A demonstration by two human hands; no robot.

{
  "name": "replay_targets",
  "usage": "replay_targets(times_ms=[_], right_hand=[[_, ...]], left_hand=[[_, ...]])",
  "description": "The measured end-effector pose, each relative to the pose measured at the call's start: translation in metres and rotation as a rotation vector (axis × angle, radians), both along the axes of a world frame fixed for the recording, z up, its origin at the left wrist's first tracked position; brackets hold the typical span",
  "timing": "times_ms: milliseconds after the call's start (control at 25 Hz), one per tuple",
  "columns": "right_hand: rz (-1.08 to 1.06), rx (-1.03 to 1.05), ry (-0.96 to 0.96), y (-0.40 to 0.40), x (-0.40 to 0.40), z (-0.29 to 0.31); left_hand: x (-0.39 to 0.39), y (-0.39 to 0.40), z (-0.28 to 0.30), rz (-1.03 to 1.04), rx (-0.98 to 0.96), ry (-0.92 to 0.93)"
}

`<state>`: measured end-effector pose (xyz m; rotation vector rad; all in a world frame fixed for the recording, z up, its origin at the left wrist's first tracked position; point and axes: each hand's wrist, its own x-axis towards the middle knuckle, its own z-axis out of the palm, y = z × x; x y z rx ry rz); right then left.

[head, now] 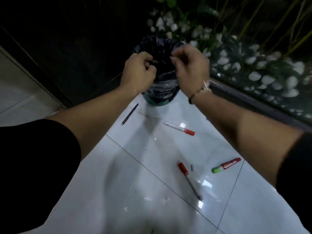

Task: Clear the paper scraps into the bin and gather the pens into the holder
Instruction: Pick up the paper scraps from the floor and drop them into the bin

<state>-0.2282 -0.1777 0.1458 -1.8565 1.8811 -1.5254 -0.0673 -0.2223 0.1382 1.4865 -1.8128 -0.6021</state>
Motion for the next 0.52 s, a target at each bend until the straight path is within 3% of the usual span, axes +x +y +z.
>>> replay_targets(times_ms=[200, 400, 520], right_hand=[[-0.012, 0.364, 0.223, -0.048, 0.017, 0.014], [0.181, 0.188, -0.08, 0.027, 0.026, 0.003], [0.332, 0.291, -0.148, 0.101, 0.039, -0.052]], left_hand=[[0.009, 0.008, 0.01, 0.011, 0.048, 0.227], [0.032, 0.062, -0.002, 0.024, -0.068, 0.37], [0.045, 0.121, -0.048, 0.04, -0.032, 0.326]])
